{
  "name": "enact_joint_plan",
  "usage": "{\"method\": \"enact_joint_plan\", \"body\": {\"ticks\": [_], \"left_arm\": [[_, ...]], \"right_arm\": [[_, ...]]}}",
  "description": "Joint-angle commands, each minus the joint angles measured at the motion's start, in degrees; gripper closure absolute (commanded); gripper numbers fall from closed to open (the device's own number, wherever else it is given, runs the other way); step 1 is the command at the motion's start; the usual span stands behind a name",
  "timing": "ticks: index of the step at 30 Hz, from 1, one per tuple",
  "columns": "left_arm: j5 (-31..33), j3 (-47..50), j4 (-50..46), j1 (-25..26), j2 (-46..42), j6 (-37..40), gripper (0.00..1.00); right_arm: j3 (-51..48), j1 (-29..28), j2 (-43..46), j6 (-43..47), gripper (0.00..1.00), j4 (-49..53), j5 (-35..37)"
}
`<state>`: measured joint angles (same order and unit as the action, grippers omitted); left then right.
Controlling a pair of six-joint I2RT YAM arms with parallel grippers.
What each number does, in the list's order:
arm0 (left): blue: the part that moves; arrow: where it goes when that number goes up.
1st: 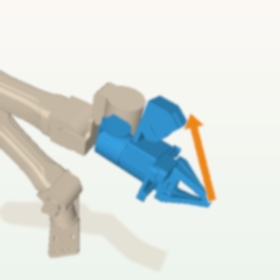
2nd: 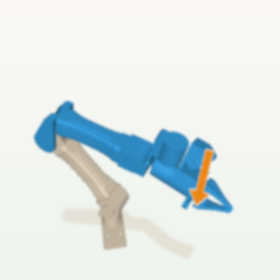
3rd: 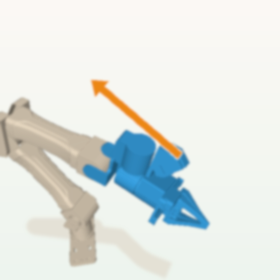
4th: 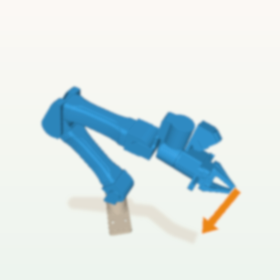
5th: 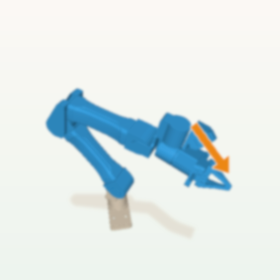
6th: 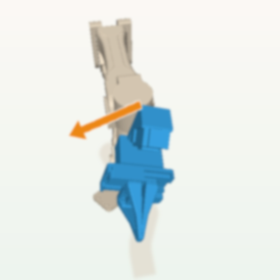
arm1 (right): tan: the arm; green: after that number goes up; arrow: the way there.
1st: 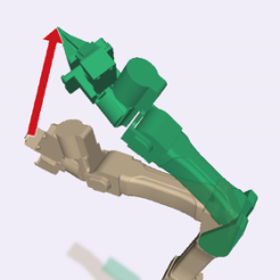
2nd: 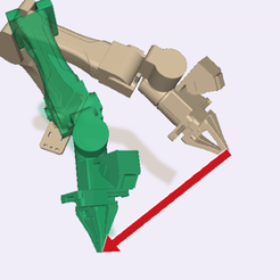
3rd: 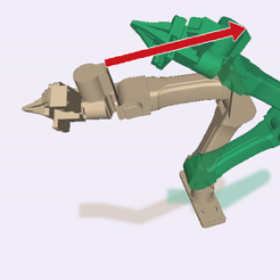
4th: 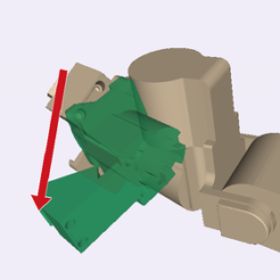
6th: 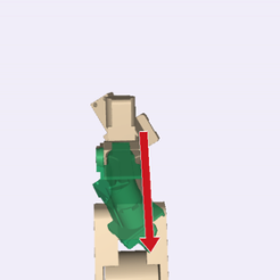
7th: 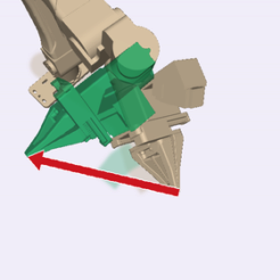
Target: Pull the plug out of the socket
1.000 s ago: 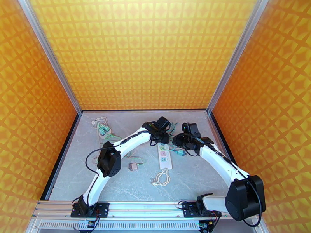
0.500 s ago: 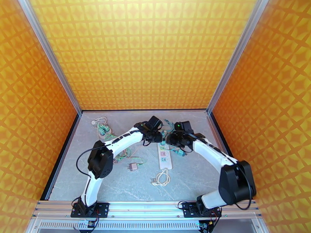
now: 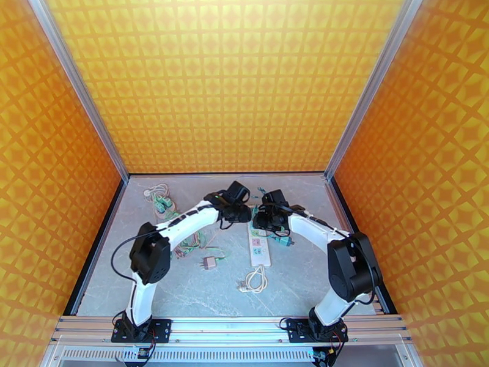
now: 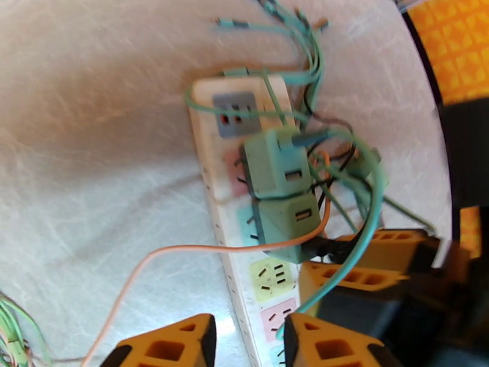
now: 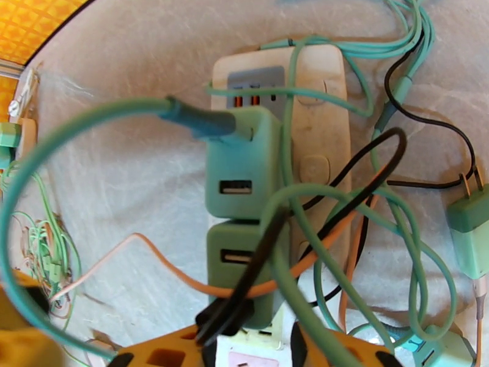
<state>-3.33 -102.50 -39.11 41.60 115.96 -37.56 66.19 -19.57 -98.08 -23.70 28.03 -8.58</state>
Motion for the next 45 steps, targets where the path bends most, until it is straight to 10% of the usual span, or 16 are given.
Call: {"method": "enact_joint_plan", "body": {"ticks": [1, 16, 25, 45], "left_arm": [[0.8, 2.2, 2.6, -1.3, -4.5, -1.7, 0.61], [-3.2, 8.5, 5.8, -2.1, -6.2, -4.8, 0.60], [-17.1, 14.2, 15.2, -2.0, -1.0, -11.7, 0.61], [-19.6, 9.4, 20.5, -2.5, 11.3, -13.5, 0.61]], "right_arm": [[2.3, -0.7, -2.0, 1.1, 0.60, 0.0, 3.1], [6.2, -2.5, -7.4, 2.9, 0.68, -0.9, 7.5], [6.5, -2.8, -6.7, 3.6, 0.72, 0.1, 8.3], [5.9, -2.9, -6.5, 2.2, 0.72, 0.4, 5.2]]}}
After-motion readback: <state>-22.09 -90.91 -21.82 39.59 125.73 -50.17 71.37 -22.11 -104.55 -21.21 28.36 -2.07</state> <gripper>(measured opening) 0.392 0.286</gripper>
